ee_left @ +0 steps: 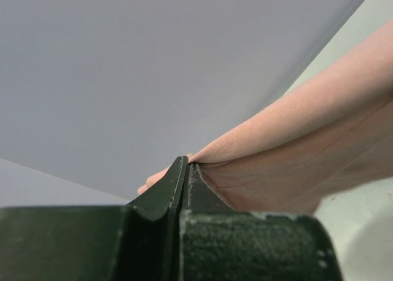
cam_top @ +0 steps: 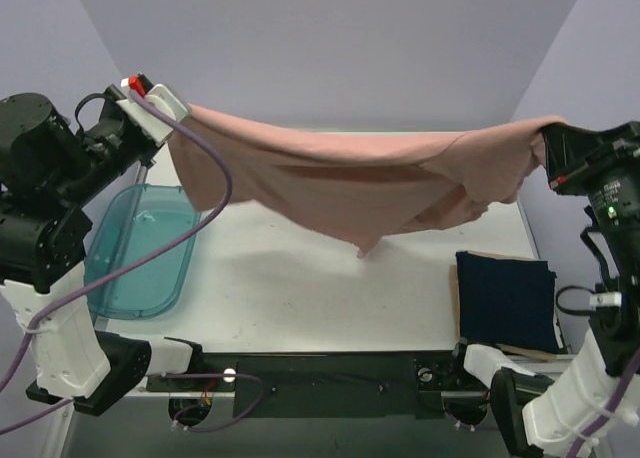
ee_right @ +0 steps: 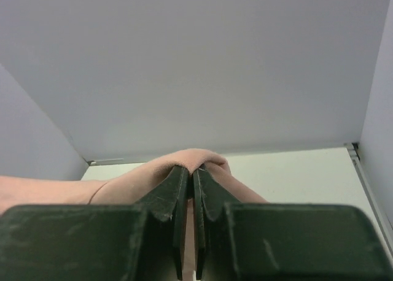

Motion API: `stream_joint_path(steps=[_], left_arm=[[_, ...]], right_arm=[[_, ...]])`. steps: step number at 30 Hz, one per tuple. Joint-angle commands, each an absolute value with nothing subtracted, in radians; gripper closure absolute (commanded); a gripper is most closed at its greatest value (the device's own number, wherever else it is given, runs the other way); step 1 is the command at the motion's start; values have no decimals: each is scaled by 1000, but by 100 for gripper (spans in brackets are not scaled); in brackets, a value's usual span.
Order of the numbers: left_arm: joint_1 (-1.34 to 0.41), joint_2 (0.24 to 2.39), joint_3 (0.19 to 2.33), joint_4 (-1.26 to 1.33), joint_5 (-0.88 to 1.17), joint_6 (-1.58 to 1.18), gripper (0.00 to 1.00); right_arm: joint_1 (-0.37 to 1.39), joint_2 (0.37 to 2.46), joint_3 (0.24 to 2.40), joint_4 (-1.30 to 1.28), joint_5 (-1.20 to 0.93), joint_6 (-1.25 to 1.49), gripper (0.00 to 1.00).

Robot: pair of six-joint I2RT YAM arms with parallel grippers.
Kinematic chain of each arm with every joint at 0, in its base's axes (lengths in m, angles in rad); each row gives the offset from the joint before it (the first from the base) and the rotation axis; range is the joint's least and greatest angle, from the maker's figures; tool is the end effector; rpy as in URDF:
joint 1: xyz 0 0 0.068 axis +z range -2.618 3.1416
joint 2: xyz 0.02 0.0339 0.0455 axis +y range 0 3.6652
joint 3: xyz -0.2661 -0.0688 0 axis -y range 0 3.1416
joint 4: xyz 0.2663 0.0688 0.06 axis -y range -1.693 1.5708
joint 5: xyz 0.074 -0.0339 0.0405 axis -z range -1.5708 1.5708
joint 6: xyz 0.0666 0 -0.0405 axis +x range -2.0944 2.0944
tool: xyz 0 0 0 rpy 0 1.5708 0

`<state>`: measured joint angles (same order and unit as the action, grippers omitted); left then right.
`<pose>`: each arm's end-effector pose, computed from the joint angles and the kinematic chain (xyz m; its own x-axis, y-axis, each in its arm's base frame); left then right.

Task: Fold and stack the t-shirts
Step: Flatten out the tshirt

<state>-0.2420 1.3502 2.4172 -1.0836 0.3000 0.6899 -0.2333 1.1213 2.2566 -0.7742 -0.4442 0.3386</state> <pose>0.1656 -0.0611 0.6330 0.3159 0.5483 -0.7743 0.4081 0.6582 0.6326 0.0920 0.0075 0.6673 0.2636 0.2456 -0.9328 -0.2862 0.9434 0.1675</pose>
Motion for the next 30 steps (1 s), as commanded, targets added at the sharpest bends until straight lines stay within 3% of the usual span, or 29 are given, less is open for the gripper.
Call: stream_joint_path(steps=[1,10,14,19,24,26,28,29,30], left_arm=[[-239,1287,2414,-1187,305,592,100],[-239,1250,2300,-1270,273,465,100],[-236,1311,2105,-1226,250,442,100],[-218,1518,1944,-1085,261,469,100],[-178,1965,2081,-1037,200,525,100],[-155,2151,2224,-1029,181,531,100],[-141,2338,2514,-1003,152,511,100],[-138,2409,2584,-987,134,470,80],[-137,2512,2717,-920,70,448,55]], right_arm=[[-166,1048,2319,-710,-410,292,100],[-149,1064,2289,-709,-359,303,100],[-149,1218,2070,-571,-487,403,100],[-74,1523,1925,-390,-460,370,100],[-40,2052,2177,-359,-537,362,100],[-32,2255,2363,-359,-571,383,100],[-31,2418,2506,-327,-534,422,100],[-31,2448,2522,-266,-481,470,90],[-35,2473,2505,-227,-447,495,70]])
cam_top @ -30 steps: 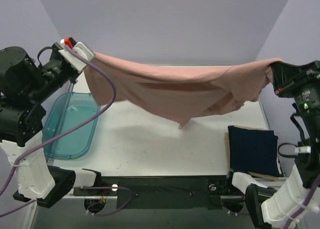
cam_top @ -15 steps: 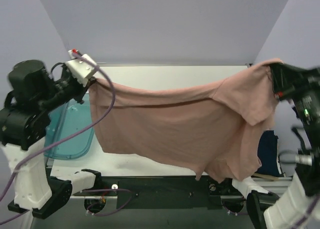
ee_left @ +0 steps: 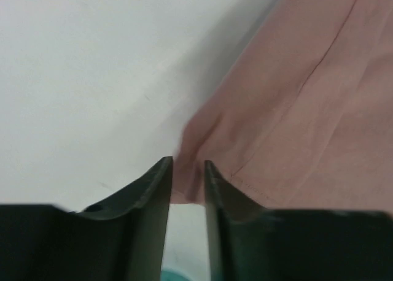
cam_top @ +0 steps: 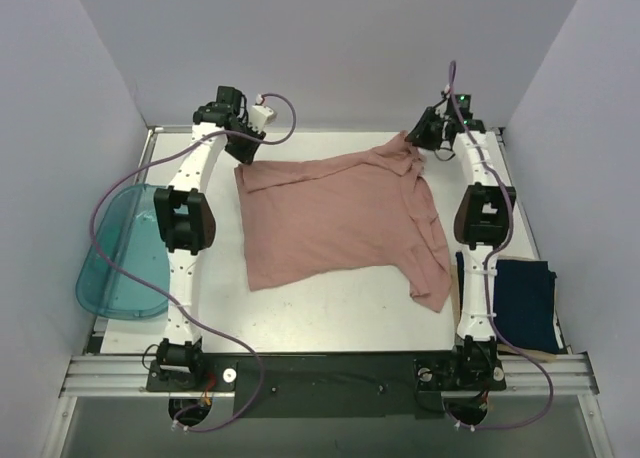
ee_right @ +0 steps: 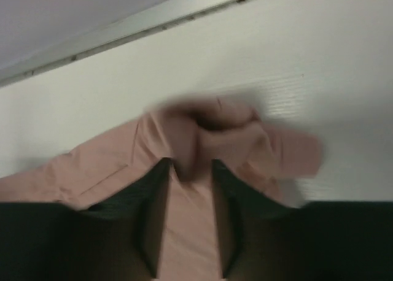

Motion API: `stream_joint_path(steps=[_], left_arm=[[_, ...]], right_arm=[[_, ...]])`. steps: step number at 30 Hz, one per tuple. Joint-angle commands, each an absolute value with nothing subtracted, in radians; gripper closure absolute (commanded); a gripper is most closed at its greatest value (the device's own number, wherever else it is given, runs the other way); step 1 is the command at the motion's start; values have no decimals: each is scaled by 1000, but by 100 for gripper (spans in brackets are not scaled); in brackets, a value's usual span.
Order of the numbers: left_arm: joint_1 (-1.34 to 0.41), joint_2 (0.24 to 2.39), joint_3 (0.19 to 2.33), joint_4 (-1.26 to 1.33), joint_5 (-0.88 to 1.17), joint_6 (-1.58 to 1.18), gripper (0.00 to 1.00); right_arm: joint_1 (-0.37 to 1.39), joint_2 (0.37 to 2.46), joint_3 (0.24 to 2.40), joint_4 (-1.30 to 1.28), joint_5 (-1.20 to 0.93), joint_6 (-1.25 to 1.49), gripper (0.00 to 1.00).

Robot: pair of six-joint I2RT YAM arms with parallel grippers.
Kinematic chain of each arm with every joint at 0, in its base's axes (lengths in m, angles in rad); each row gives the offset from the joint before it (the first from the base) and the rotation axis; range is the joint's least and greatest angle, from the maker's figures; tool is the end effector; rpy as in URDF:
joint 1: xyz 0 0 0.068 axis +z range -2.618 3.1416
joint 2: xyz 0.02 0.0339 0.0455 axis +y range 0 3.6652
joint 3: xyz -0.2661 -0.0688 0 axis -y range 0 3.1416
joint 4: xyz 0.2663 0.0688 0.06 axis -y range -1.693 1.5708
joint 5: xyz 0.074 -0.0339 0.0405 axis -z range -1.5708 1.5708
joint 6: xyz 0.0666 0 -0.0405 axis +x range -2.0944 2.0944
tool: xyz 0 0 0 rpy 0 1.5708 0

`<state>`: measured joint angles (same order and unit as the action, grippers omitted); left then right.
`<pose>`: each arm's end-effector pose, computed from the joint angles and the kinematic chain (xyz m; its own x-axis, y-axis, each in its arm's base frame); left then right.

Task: Fold and stack the t-shirts
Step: Flatten out the tshirt

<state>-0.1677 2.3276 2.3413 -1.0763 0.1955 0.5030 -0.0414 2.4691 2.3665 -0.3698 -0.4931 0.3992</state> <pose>0.5263 -0.1022 0.2489 -0.6308 0.5864 -0.5081 0.6403 0.7633 0.0859 0.6181 0.0059 0.2513 -0.5684 0.3662 -0.7367 -0.1777 0.8197 0.5446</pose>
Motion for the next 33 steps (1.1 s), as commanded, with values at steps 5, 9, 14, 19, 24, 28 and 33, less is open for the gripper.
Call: stream_joint_path(steps=[5,9,14,19,24,28,33], left_arm=[[-144,2499,2737,-717,18,403,21],[-155,2222,2374,-618,167,494,13],[-187,1945,1935,-795,392,800,21],[-196,1784,1614,-951,416,1052,24],[-210,1732,1347,-841,324,1157,17],[-213,1749,1261,-756,308,1152,14],[-209,1798,1242,-700,325,1111,13]], right_arm=[[-49,2383,2364,-182,-253,519,34],[-32,2102,2148,-365,-145,382,26],[31,1815,1765,-590,-11,370,25],[113,1610,1418,-689,35,399,30],[161,1493,1088,-649,9,504,33],[179,1468,947,-594,-70,558,34],[181,1500,830,-505,-84,603,34]])
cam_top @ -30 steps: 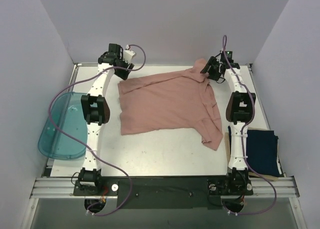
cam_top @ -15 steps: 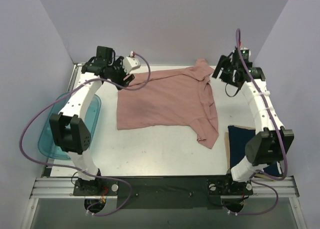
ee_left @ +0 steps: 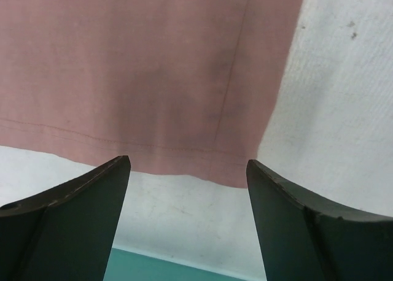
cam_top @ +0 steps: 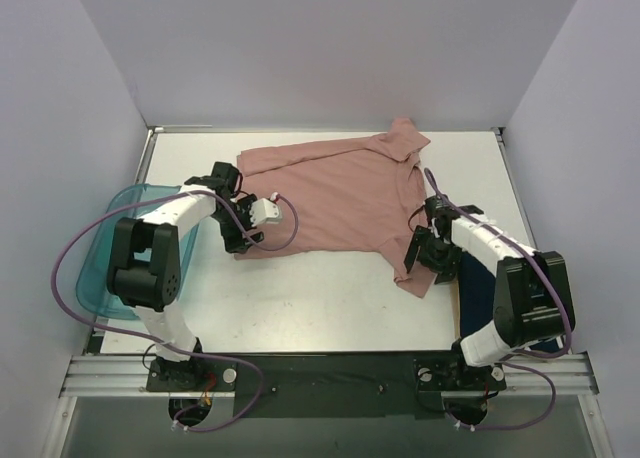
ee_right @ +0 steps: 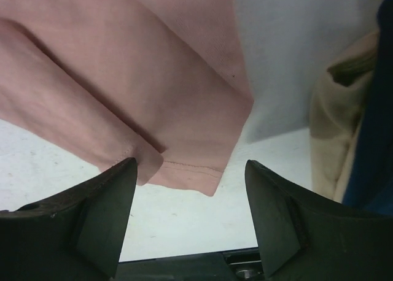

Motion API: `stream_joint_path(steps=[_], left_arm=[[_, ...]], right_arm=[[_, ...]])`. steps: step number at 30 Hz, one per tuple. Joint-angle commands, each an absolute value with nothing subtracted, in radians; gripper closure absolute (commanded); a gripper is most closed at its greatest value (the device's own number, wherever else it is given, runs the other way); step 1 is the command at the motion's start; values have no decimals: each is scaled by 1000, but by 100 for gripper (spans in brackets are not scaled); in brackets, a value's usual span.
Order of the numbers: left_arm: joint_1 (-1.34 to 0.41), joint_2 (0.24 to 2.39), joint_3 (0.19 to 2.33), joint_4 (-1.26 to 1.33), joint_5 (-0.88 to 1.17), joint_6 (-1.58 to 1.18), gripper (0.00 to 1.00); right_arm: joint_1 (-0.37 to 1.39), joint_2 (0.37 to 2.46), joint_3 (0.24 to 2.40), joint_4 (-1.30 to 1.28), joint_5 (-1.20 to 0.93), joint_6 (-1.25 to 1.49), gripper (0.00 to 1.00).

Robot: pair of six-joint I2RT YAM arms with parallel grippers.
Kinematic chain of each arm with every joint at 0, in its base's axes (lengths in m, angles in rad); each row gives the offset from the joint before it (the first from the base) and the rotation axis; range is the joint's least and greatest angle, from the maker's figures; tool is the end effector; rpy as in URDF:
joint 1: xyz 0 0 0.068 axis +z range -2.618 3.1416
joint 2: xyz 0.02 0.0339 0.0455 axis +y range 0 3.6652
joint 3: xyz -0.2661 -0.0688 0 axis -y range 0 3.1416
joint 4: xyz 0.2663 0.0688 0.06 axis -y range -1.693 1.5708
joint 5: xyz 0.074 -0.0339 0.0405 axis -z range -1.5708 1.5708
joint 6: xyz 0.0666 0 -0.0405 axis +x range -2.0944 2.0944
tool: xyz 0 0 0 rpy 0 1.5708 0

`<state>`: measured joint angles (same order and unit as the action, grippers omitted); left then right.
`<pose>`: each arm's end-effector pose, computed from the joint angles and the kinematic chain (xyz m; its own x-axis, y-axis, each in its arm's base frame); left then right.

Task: Fold and stack the t-shirts
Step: Flatten out the tshirt

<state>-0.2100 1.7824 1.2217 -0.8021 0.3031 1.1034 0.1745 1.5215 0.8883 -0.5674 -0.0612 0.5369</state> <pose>0.3496 -0.0948 0.1483 -0.1997 0.9138 -0.3538 0.9711 0.2327 0.0528 0.3025 0.0575 0.1391 -0.8887 0.3617 -0.2817 0.3019 0.9241 0.2340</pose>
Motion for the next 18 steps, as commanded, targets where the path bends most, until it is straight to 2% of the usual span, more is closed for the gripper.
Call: stream_joint_path(steps=[1,4,6,7,8,9,10,11,12,13,18], left_arm=[[-210,1810,1243,-695,324,1108,12],[-212,1841,1226,-651,299,1092,10],[-216,1858,1212,-632,288,1089,10],[-218,1864,1203,-620,281,1085,10],[-219,1864,1198,-602,278,1077,11],[-222,1870,1193,-595,278,1072,15],[-222,1871,1195,-588,278,1063,23],[-221,1874,1201,-592,278,1060,53],[-221,1875,1209,-603,278,1054,73],[-222,1875,1232,-610,264,1042,100],[-186,1804,1348,-601,198,882,100]], right_arm=[[184,1511,807,-491,-90,604,35],[184,1591,799,-460,-87,617,40],[183,1623,802,-456,-90,617,48],[181,1635,802,-456,-91,617,58],[178,1634,804,-456,-91,615,64],[167,1629,805,-454,-97,612,78],[160,1623,813,-459,-109,606,85],[141,1608,821,-462,-117,601,98],[120,1597,843,-481,-123,585,100],[111,1568,859,-494,-126,572,100],[37,1425,1087,-635,-143,451,100]])
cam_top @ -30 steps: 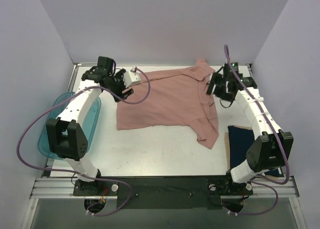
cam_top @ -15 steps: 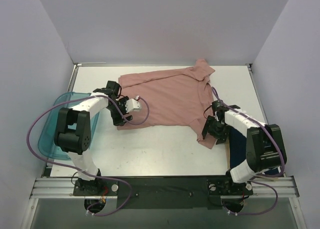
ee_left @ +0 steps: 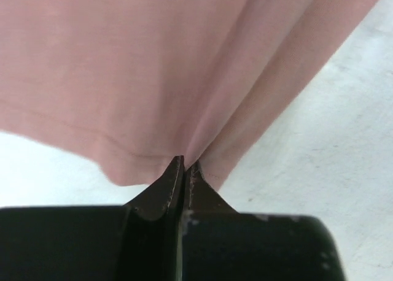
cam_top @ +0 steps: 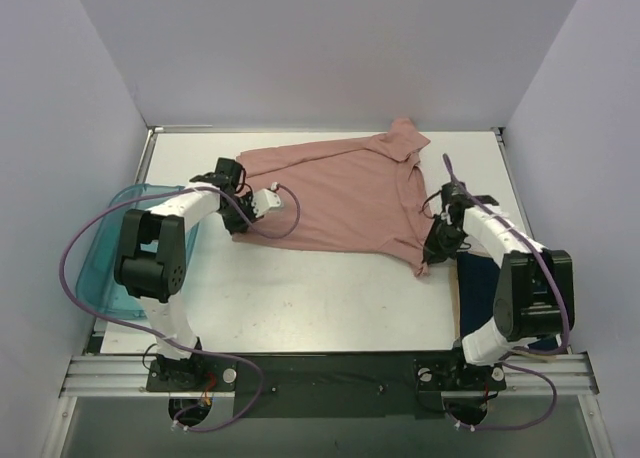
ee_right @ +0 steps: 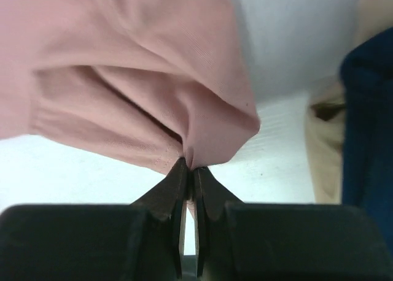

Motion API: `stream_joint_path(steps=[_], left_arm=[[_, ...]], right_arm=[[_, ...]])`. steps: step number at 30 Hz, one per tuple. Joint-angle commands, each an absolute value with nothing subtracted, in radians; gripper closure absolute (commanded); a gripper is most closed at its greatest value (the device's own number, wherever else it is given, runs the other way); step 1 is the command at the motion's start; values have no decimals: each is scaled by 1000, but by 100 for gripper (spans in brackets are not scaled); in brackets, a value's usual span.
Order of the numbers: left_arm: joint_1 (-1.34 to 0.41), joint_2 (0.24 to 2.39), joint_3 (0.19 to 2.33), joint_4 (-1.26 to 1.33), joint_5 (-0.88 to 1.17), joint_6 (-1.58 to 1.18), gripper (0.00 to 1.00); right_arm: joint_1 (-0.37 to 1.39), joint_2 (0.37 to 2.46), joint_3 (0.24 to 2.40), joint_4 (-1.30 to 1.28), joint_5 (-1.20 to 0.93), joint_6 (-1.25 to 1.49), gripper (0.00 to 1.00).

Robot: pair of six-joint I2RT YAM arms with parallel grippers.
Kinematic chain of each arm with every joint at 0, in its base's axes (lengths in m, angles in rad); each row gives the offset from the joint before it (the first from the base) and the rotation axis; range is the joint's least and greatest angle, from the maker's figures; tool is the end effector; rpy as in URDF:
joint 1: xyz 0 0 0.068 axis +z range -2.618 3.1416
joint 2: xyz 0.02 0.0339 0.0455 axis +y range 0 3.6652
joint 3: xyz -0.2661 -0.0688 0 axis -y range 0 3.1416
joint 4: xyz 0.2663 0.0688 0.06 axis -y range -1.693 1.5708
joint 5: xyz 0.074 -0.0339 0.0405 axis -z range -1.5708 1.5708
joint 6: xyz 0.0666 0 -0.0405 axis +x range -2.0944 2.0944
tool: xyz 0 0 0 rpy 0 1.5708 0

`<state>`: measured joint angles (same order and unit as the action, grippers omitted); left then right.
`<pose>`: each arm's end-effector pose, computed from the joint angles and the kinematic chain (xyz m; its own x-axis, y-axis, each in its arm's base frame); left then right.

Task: Fold and stack the t-shirts
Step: Flatten out the tshirt

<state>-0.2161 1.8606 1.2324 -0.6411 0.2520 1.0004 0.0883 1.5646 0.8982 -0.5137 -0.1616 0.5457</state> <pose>0.3753 -0.0994 0.1283 -0.2680 0.8933 -0.3607 0.9362 0.3298 0.1214 0.3158 0.0387 0.1329 -0.8641 0.4378 -0.2483 0.3515 0.8780 0.3248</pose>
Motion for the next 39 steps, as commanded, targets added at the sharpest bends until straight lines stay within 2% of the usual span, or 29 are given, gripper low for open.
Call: stream_joint_path(steps=[1,4,13,18,22,27,33,39], left_arm=[[-184,1771,1398,-624,178,876,100],[-161,1704,1538,-719,176,838,100],[-121,1640,2249,-1185,170,785,100],[-121,1603,2527,-1235,146,764,100],[-123,1600,2620,-1242,135,770,100],[-121,1626,2580,-1217,141,767,100],[-123,1748,2557,-1019,77,750,100],[-126,1917,2631,-709,-32,707,100]], right_arm=[[20,1390,1130,-659,-150,427,100],[-43,1316,1335,-753,-186,378,100],[-60,1131,1869,-874,-218,290,100],[-58,1054,2025,-873,-209,258,100],[-58,1055,2118,-862,-224,245,100],[-58,1127,2146,-776,-235,242,100],[-58,1389,2187,-605,-321,284,100],[-64,1750,2526,-457,-363,360,100]])
